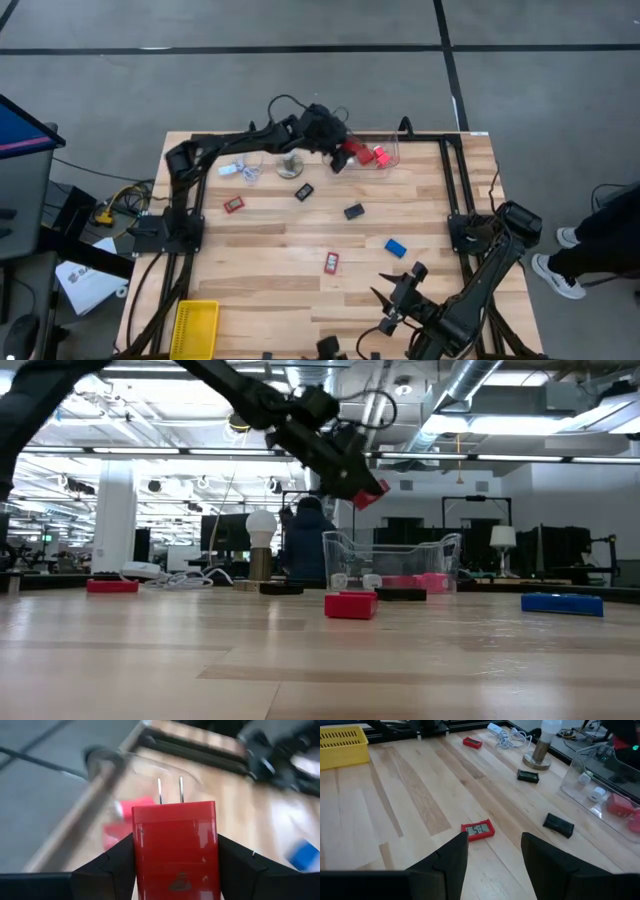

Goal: Pick & Place Office items
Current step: Put the red charger adapter into the transparent bin

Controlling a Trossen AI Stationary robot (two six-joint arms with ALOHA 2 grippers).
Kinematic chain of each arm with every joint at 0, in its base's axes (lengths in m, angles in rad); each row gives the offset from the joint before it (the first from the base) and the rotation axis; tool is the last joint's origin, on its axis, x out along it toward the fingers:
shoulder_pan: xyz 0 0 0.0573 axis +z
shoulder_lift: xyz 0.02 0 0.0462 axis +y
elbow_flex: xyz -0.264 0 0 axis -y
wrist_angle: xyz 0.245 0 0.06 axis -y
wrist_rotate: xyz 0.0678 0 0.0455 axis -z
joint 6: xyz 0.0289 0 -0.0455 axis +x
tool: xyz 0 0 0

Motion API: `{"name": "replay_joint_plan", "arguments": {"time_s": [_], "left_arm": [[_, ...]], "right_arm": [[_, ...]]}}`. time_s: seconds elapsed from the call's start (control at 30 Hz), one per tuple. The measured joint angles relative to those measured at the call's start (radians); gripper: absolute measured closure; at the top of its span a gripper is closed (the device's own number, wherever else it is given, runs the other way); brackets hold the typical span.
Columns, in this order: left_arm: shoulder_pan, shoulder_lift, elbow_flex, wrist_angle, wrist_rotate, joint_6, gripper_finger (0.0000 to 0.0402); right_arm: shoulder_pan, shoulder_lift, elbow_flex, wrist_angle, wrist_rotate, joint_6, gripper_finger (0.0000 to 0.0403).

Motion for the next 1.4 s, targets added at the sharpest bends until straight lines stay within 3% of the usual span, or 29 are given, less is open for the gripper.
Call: {"name": "replay_joint_plan", "arguments": {"time_s": [0.23, 1.4], "left_arm": [[0.078, 0.060, 0.037, -0.024, 0.048, -0.029, 0.0196], [0.089, 0.120, 0.037, 0.001, 0.055, -0.037, 0.0188]], "right_arm": [[0.000, 0.000, 0.000, -0.005, 0.000, -0.001, 0.0226], [-0.002, 0.000, 0.000, 0.004, -0.001, -0.008, 0.0226]]}}
